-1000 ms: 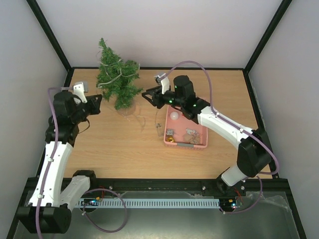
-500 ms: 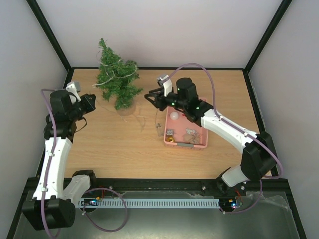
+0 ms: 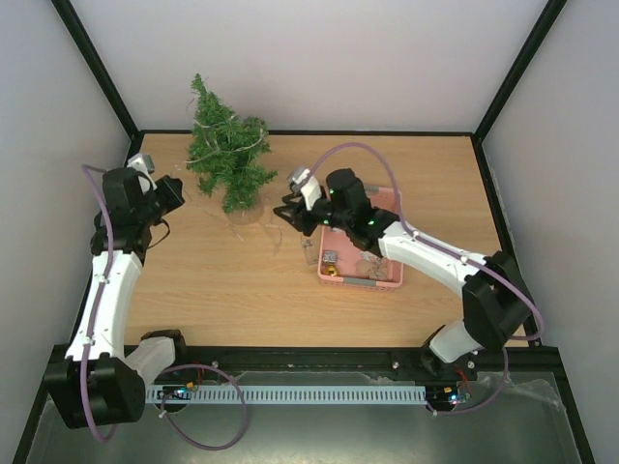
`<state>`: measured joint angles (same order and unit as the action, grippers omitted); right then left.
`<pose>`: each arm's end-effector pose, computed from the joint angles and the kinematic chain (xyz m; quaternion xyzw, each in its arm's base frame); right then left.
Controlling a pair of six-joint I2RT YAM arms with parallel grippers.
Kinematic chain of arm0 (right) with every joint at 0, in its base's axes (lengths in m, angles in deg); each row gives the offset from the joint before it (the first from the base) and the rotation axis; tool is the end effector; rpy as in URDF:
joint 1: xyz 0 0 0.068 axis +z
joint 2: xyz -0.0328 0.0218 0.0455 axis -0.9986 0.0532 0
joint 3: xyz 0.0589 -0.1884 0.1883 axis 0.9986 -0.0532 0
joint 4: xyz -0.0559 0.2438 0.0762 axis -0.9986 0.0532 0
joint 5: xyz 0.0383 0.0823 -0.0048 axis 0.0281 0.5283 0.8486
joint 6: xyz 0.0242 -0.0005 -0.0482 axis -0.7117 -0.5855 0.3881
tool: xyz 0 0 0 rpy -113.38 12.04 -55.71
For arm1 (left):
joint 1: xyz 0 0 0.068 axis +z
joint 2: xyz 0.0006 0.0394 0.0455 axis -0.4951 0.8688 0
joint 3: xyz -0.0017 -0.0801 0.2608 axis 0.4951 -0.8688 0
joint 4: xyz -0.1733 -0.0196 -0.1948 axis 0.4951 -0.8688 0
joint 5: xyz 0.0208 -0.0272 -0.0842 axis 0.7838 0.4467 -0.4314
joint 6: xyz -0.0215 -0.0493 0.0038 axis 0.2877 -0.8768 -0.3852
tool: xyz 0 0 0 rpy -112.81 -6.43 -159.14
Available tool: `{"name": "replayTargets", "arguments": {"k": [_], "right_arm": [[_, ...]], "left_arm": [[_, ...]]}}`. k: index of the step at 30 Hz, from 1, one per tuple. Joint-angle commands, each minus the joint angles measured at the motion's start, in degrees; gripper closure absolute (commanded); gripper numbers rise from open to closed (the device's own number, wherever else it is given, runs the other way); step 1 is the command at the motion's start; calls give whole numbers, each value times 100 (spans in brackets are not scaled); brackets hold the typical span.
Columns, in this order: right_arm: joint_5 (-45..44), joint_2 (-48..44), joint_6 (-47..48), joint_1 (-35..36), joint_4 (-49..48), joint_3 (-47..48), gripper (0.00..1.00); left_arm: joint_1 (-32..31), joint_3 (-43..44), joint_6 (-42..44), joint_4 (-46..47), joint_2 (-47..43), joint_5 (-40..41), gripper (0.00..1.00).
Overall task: Decorate the small christmas tree
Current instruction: Wrap the decoration item around the Christmas tree.
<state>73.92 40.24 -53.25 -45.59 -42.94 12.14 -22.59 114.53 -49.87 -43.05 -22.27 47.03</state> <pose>0.2493 0.2440 0.3000 -0.4269 0.6661 0.4011 0.4618 0.2330 0.0181 0.3314 -0.1713 0.8048 -0.2302 0.5197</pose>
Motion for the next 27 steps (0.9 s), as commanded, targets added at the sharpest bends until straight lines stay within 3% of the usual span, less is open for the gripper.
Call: {"name": "replayTargets", "arguments": {"k": [1,7,16,23,27], "right_arm": [[-389,446,984,320,-77,63,63],[-1512,1364,511,591,63,488,65],[-1968,2235,-466,972,-99,490,65],[-2655,2744,-511,975,-515,641,65],[-2568,3022,-380,977,-457,820,65]], "left_arm": [[38,-81,-27,361,34,129,98],[47,-194,-71,589,108,153,98],[54,-350,-77,843,113,65,97],[55,-380,-133,881,154,20,98],[55,-358,-70,860,137,47,98]]}}
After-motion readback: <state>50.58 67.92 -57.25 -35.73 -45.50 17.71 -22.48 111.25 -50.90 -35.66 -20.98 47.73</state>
